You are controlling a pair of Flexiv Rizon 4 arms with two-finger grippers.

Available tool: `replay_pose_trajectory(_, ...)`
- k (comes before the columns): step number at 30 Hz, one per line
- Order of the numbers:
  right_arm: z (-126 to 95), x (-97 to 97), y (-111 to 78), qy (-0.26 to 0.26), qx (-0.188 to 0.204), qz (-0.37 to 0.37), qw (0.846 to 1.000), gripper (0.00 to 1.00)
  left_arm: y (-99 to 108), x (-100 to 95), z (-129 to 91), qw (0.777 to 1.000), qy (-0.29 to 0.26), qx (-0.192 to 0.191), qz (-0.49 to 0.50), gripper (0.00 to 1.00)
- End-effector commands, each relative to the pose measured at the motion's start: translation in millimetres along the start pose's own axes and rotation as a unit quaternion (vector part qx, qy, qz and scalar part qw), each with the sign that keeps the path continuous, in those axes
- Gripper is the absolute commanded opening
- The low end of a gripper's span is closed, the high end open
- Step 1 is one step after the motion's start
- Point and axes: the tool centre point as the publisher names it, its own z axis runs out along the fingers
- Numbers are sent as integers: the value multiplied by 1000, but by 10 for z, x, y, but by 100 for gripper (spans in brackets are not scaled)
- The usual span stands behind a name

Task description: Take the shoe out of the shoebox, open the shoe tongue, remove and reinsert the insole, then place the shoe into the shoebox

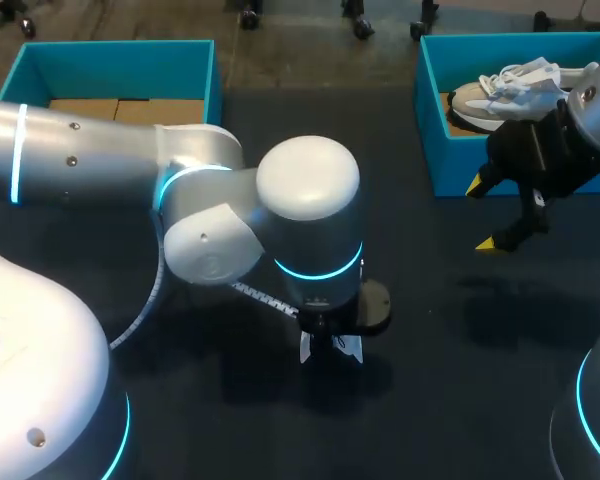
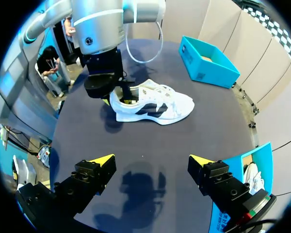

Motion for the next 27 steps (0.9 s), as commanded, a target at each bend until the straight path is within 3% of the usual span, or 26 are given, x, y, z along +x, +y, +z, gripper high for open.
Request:
replay_pose_trajectory(1,2,6,1,-1,0,0,1000,100,-45,24,48,1000,6,-9,2,24)
replay_pose_trajectory(5,2,6,1,-1,0,0,1000,100,-40,25,57,1000,12,-12,1,5)
replay_pose_trajectory(8,2,6,1,-1,0,0,1000,100,-33,26,56,1000,13,-14,0,0)
replay_pose_trajectory(16,2,6,1,-1,0,0,1000,100,5,40,-19,999,27,-22,-2,0)
replay_pose_trajectory(27,2,6,1,-1,0,0,1000,100,29,-6,-447,999,23,-44,3,0)
